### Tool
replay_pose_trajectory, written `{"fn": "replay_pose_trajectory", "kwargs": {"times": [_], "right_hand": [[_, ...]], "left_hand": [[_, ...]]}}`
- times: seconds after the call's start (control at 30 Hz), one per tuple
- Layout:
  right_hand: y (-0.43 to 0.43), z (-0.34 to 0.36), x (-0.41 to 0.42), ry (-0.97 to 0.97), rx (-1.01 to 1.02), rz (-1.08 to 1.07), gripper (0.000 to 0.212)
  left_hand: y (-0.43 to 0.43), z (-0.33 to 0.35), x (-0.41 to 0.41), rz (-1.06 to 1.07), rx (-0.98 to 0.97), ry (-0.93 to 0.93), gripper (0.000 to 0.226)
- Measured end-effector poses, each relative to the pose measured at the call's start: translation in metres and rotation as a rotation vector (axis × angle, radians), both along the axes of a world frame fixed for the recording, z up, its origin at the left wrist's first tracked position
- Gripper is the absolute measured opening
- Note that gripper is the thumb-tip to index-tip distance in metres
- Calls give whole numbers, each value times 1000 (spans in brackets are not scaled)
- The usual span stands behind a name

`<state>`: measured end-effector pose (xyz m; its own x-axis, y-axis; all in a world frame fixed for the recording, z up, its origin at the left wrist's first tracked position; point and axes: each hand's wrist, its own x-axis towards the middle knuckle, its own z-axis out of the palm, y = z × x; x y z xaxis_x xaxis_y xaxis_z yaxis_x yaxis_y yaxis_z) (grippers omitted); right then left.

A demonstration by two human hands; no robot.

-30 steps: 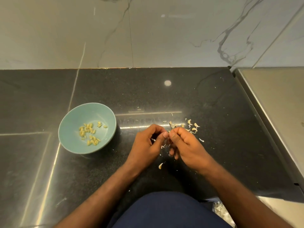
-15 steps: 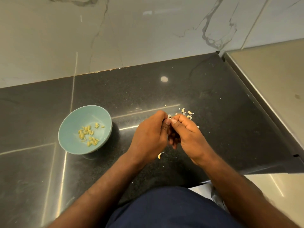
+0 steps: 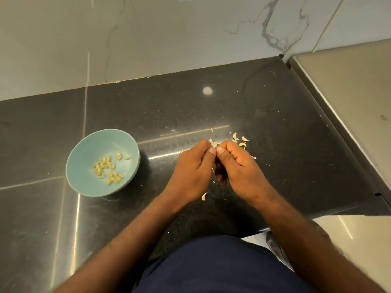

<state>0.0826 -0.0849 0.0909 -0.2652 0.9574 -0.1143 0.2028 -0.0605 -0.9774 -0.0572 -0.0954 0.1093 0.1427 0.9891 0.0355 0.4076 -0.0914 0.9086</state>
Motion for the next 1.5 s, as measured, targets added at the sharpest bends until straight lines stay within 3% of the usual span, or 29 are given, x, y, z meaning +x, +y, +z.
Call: {"fn": "replay_pose_trajectory", "kwargs": {"times": [0.17, 0.3, 0.5, 0.7, 0.83, 0.9, 1.0, 1.1, 1.2, 1.27, 1.37, 1.5], "right_hand": [[5, -7, -9, -151, 314, 108, 24], [14, -11, -12, -223, 523, 171, 14], [23, -11, -23, -213, 536, 214, 16], [23, -2, -28, -81, 382, 175, 5], [20, 5, -26, -51, 237, -4, 17], [21, 5, -24, -47, 145, 5, 6], [20, 5, -21, -70, 46, 91, 33], [12, 11, -21, -38, 89, 24, 2], [11, 10, -18, -54, 90, -120, 28], [15, 11, -15, -105, 79, -53, 8], [17, 12, -16, -49, -33, 120, 46], [11, 13, -21, 30, 17, 146, 19]], "left_hand": [[-6, 9, -8, 134, -526, -618, 27], [-8, 11, -17, 190, -674, -817, 29], [-7, 13, -28, 243, -636, -811, 29], [-7, 11, -36, 262, -571, -741, 29], [-10, 13, -39, 280, -516, -677, 28], [-12, 14, -38, 277, -483, -642, 26], [-14, 14, -37, 254, -432, -575, 25], [-16, 13, -36, 234, -387, -500, 24], [-16, 12, -34, 235, -372, -470, 24], [-16, 11, -34, 241, -377, -467, 22], [-17, 7, -35, 237, -376, -419, 19], [-18, 3, -37, 233, -339, -338, 14]]}}
